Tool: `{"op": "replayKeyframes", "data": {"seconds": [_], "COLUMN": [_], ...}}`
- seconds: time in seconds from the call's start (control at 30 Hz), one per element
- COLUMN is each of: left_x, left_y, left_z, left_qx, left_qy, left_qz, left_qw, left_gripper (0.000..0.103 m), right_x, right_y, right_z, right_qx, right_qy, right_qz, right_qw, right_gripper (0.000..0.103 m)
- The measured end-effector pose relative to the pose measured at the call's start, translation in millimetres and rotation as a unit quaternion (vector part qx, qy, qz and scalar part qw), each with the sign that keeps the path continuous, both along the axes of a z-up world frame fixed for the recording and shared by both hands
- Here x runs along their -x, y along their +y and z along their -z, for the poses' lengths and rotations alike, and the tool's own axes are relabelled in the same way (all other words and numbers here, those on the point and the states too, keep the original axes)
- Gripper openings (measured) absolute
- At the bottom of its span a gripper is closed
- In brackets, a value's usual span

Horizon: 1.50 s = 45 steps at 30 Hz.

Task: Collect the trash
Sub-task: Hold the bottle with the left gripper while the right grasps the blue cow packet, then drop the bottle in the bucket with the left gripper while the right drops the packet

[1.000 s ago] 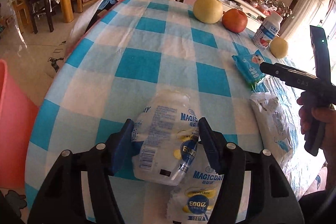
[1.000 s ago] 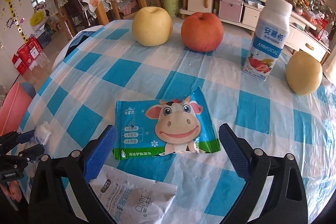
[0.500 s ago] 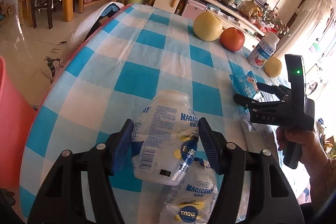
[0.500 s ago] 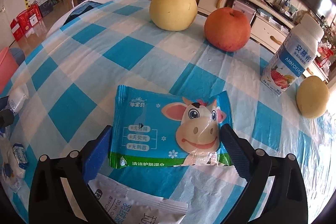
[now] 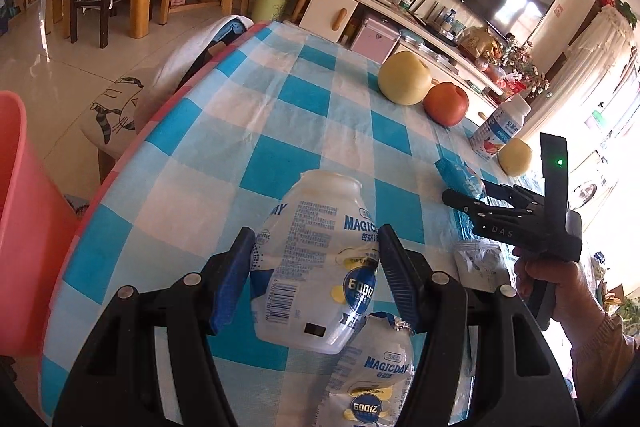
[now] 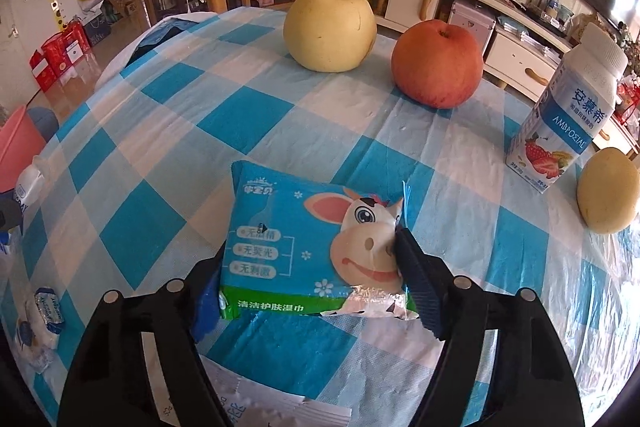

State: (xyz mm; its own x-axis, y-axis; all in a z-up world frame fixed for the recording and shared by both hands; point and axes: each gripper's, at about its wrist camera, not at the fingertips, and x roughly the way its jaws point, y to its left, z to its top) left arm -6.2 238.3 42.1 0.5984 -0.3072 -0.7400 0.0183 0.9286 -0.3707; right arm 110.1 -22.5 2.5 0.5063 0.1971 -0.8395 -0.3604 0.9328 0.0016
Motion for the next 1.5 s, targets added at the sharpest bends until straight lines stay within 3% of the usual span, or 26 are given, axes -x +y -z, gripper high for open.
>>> {"op": "replayKeyframes", "data": {"seconds": [0.53,0.73,1.07,1.3,1.5], "left_x": [6,11,30,52,77], "left_y": [16,22,50,86,133], "left_z": [-7,-15,-35,-48,-52], "left_qx": [0.024,0.029,0.016,0.026,0.045], "left_qy": [-0.017,-0.035,-0.081,-0.114,-0.128], "left_qz": [-0.017,-0.027,-0.083,-0.157,-0.254], "left_qw": [0.9994,0.9986,0.9931,0.9806,0.9577], "left_gripper": [0.064,0.064,0.064,0.064,0.064], "right_x": [11,23,65,101,128], "right_y": [-3,6,58,121,187], "right_z": [-13,-38,-103,-137,-158], "right_qx": [-0.007,-0.030,-0.115,-0.168,-0.201], "right_qy": [0.000,-0.016,-0.048,-0.049,-0.044], "right_qz": [0.019,0.015,-0.033,-0.087,-0.136], "right_qw": [1.000,0.999,0.992,0.981,0.969], "right_gripper": [0.070,0.070,0.070,0.070,0.070]}}
